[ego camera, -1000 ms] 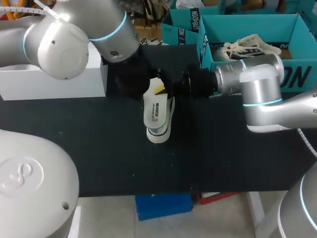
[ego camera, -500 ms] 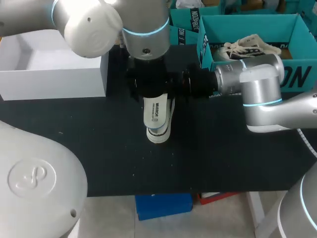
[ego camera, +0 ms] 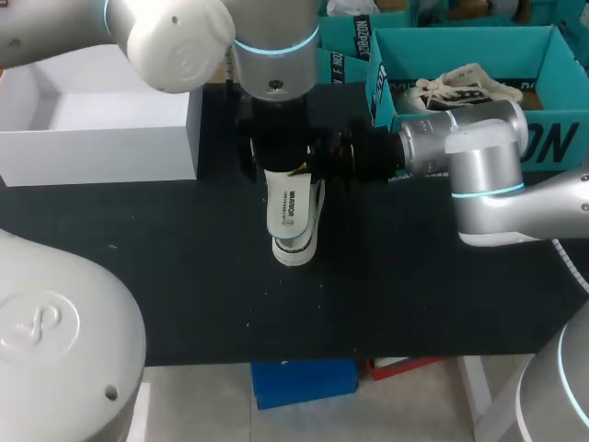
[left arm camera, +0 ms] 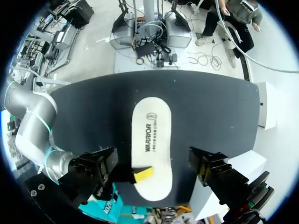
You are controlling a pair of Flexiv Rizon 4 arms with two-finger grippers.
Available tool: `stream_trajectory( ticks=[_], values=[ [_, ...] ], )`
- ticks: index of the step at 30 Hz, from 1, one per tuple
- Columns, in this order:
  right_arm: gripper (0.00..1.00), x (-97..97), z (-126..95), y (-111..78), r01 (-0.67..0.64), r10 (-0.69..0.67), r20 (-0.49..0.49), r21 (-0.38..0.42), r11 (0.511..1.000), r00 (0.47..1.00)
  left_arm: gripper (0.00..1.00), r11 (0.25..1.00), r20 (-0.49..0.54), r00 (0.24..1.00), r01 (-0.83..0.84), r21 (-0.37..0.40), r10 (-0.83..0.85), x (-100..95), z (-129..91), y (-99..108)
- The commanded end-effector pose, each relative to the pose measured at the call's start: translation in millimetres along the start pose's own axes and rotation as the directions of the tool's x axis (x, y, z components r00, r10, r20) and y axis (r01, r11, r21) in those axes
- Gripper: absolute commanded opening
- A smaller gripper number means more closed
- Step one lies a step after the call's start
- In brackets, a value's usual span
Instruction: Take the shoe out of the shoebox, open the shoe tongue, remove and reinsert the insole, then place the shoe into the shoebox
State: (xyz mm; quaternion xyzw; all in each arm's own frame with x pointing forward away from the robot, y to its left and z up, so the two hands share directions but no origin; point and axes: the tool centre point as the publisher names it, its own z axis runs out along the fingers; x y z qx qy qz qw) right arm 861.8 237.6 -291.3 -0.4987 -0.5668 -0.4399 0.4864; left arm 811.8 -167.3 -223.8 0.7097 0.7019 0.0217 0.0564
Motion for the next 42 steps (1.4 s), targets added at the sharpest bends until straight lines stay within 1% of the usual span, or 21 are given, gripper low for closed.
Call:
stream_trajectory(
  ticks=[1, 7, 14, 15, 20, 32, 37, 42],
  values=[
    [0.00, -0.3, 1.0, 0.2, 0.000, 0.000, 0.003, -0.001, 1.000, 1.000, 1.00, 1.000, -0.007, 1.000, 0.005, 0.005, -0.005, 3.0, 6.9, 14.3],
    [0.00, -0.3, 1.0, 0.2, 0.000, 0.000, 0.003, -0.001, 1.000, 1.000, 1.00, 1.000, -0.004, 1.000, 0.006, -0.002, -0.006, 1.6, 7.2, 32.3],
    [0.00, -0.3, 1.0, 0.2, 0.000, 0.000, 0.003, -0.001, 1.000, 1.000, 1.00, 1.000, -0.001, 1.000, 0.026, 0.000, -0.026, 0.8, 16.0, 63.3],
    [0.00, -0.3, 1.0, 0.2, 0.000, 0.000, 0.003, -0.001, 1.000, 1.000, 1.00, 1.000, -0.012, 0.999, 0.030, -0.009, -0.030, 0.3, 16.6, 67.2],
    [0.00, -0.3, 1.0, 0.2, 0.000, 0.000, 0.003, -0.001, 1.000, 1.000, 1.00, 0.999, 0.008, 0.999, 0.036, 0.003, -0.036, 0.2, 20.7, 87.8],
    [0.00, -0.3, 1.0, 0.2, 0.000, 0.000, 0.003, -0.001, 1.000, 1.000, 1.00, 0.999, 0.005, 0.999, 0.039, 0.015, -0.039, 4.5, 35.0, 145.5],
    [0.00, -0.3, 1.0, 0.2, 0.000, 0.000, 0.003, -0.001, 1.000, 1.000, 1.00, 0.998, 0.005, 0.999, 0.047, 0.028, -0.047, 7.0, 45.1, 166.1],
    [0.00, -0.3, 1.0, 0.2, 0.000, 0.000, 0.003, -0.001, 1.000, 1.000, 1.00, 0.998, 0.020, 0.999, 0.047, 0.035, -0.048, 7.8, 51.4, 180.7]
  ],
)
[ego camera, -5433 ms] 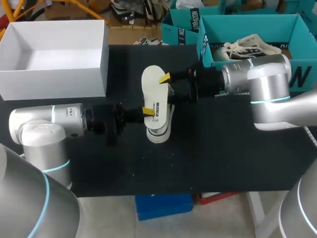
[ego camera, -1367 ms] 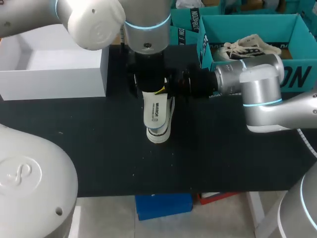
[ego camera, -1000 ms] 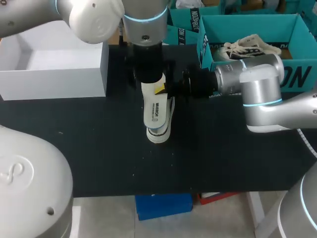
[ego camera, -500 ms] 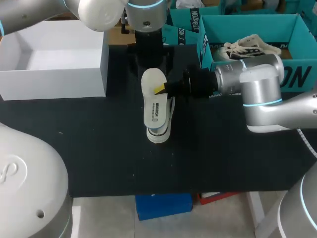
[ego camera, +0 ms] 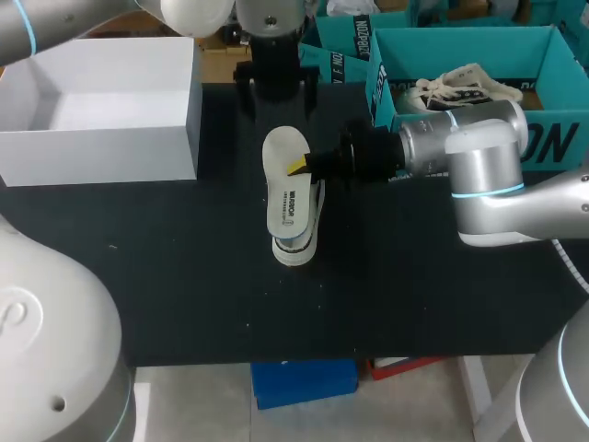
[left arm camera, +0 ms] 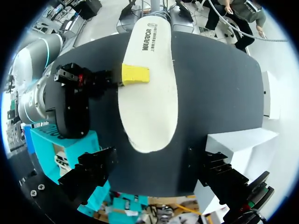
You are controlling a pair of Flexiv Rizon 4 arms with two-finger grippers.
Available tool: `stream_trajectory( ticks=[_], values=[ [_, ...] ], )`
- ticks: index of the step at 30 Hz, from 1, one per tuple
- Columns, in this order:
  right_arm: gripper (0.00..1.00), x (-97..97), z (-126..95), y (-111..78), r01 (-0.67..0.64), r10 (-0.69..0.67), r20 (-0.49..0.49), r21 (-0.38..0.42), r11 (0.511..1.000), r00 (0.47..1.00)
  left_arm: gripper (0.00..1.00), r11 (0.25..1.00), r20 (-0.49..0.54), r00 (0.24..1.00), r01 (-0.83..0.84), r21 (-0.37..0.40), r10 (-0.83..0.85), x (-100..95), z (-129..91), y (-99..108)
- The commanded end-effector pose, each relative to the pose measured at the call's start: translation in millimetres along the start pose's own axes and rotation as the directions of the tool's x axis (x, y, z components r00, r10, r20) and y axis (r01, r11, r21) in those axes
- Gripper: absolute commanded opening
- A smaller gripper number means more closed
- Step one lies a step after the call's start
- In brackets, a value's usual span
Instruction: Take the shoe out of the shoebox, open the shoe tongue, remove and reinsert the insole, then place the shoe into the shoebox
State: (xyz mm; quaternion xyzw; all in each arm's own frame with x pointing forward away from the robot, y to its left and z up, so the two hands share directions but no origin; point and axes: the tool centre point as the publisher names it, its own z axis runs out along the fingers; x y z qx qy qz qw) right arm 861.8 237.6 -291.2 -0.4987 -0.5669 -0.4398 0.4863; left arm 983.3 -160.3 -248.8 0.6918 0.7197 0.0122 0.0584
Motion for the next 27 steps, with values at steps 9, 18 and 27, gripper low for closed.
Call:
stream_trajectory(
  ticks=[9, 18, 27],
  values=[
    [0.00, -0.3, 1.1, 0.1, 0.000, 0.000, 0.002, -0.001, 1.000, 1.000, 1.00, 0.999, 0.016, 1.000, 0.013, 0.050, -0.014, -1.5, 23.5, 28.4],
    [0.00, -0.3, 1.1, 0.1, 0.000, 0.000, 0.002, -0.001, 1.000, 1.000, 1.00, 0.999, 0.016, 1.000, 0.018, 0.049, -0.019, -0.4, 20.4, 18.0],
    [0.00, -0.3, 1.1, 0.1, 0.000, 0.000, 0.002, -0.001, 1.000, 1.000, 1.00, 0.999, 0.022, 1.000, 0.017, 0.035, -0.018, 5.2, 4.7, -17.0]
  ],
)
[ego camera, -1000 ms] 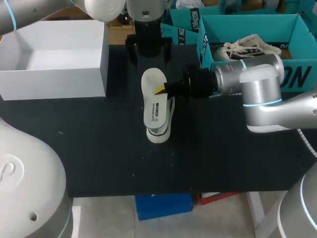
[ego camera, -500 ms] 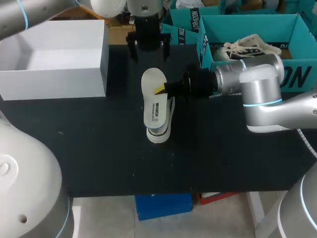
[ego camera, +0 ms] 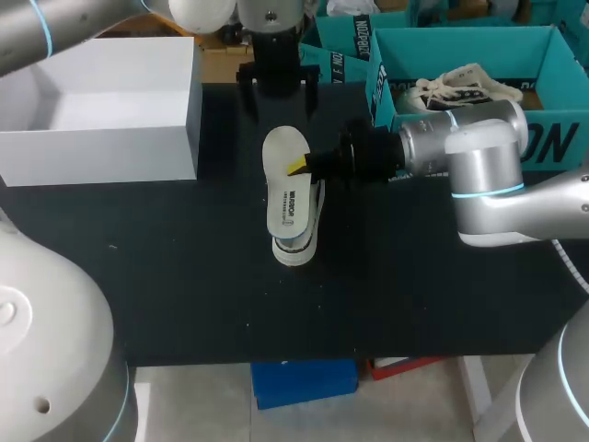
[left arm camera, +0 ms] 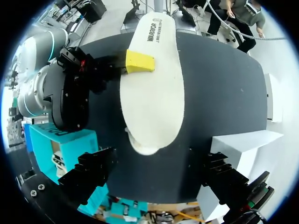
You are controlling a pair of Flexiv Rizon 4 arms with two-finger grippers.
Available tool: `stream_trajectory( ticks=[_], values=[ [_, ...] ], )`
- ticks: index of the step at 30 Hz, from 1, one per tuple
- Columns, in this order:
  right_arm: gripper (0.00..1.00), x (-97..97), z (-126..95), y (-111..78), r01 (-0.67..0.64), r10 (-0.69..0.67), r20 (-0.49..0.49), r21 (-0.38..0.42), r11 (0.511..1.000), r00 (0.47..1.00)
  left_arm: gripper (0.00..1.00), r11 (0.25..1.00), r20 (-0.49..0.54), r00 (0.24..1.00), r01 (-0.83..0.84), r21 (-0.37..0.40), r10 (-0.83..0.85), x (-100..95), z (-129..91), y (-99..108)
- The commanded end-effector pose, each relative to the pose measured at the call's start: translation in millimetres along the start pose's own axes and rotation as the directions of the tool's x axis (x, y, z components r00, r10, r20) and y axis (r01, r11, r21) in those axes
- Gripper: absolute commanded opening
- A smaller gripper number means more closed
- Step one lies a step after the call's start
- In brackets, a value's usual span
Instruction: Take the shoe out of the shoebox, open the shoe tongue, remove and reinsert the insole, then place the shoe into the shoebox
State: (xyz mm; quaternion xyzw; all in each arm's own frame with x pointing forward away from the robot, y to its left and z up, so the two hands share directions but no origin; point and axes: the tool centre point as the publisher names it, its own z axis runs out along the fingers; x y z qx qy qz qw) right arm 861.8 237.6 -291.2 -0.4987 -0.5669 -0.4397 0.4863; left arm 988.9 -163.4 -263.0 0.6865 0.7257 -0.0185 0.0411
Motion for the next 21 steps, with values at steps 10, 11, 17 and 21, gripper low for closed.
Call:
stream_trajectory(
  ticks=[10, 11, 17, 21],
  values=[
    [0.00, -0.4, 1.1, 0.1, 0.000, 0.000, 0.002, -0.001, 1.000, 1.000, 1.00, 0.999, 0.006, 1.000, -0.003, -0.037, 0.003, 10.7, -12.9, -78.2],
    [0.00, -0.4, 1.1, 0.1, 0.000, 0.000, 0.002, -0.001, 1.000, 1.000, 1.00, 0.999, 0.008, 1.000, -0.007, -0.036, 0.007, 10.2, -13.4, -84.8],
    [0.00, -0.4, 1.1, 0.1, 0.000, 0.000, 0.002, -0.001, 1.000, 1.000, 1.00, 0.998, 0.006, 1.000, -0.021, -0.052, 0.022, 8.4, -18.1, -120.1],
    [0.00, -0.4, 1.1, 0.1, 0.000, 0.000, 0.002, -0.001, 1.000, 1.000, 1.00, 0.998, 0.009, 1.000, -0.026, -0.057, 0.026, 9.8, -20.7, -140.9]
  ],
)
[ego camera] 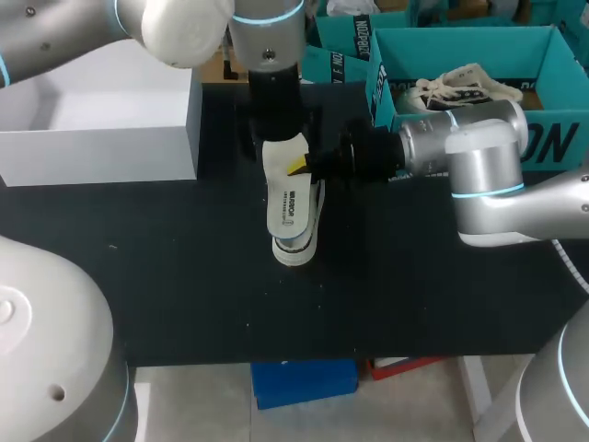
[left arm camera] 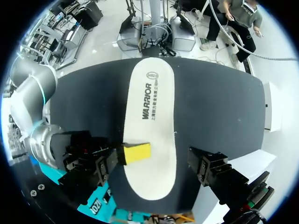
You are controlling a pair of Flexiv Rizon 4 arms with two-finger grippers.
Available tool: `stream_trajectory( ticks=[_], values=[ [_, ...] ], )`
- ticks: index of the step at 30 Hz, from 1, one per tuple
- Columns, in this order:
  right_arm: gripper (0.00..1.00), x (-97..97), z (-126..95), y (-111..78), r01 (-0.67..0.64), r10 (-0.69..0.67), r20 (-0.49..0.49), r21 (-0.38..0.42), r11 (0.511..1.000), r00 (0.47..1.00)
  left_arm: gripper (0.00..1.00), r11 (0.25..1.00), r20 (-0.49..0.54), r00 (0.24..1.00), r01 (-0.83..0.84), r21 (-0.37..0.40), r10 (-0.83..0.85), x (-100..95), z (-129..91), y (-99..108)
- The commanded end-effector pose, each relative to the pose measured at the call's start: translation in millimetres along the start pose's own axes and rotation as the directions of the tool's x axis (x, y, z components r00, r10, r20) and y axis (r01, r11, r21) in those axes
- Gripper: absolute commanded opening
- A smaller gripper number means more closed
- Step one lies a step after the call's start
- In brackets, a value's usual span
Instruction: Take the shoe out of the shoebox, open the shoe tongue, remove and reinsert the insole, then place the shoe into the shoebox
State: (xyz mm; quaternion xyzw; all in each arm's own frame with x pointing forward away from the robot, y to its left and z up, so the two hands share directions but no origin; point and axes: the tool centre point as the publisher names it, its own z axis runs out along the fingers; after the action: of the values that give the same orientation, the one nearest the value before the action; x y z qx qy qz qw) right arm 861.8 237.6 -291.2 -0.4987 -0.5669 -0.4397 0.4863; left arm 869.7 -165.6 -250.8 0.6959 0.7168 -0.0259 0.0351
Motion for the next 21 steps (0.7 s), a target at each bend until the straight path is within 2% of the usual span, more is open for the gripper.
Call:
stream_trajectory(
  ticks=[1, 12, 19, 21],
  values=[
    [0.00, -0.4, 1.0, 0.2, 0.000, 0.000, 0.002, -0.001, 1.000, 1.000, 1.00, 0.997, 0.007, 1.000, -0.001, -0.078, 0.002, 6.5, -5.0, -27.7],
    [0.00, -0.4, 1.0, 0.2, 0.000, 0.000, 0.002, -0.001, 1.000, 1.000, 1.00, 0.996, 0.030, 0.999, -0.018, -0.082, 0.020, 9.9, -9.5, -79.5],
    [0.00, -0.4, 1.0, 0.2, 0.000, 0.000, 0.002, -0.001, 1.000, 1.000, 1.00, 0.995, 0.052, 0.998, -0.018, -0.095, 0.023, 13.7, -12.9, -91.2],
    [0.00, -0.4, 1.0, 0.2, 0.000, 0.000, 0.002, -0.001, 1.000, 1.000, 1.00, 0.995, 0.103, 0.994, -0.012, -0.098, 0.022, 16.2, -14.5, -91.6]
  ],
)
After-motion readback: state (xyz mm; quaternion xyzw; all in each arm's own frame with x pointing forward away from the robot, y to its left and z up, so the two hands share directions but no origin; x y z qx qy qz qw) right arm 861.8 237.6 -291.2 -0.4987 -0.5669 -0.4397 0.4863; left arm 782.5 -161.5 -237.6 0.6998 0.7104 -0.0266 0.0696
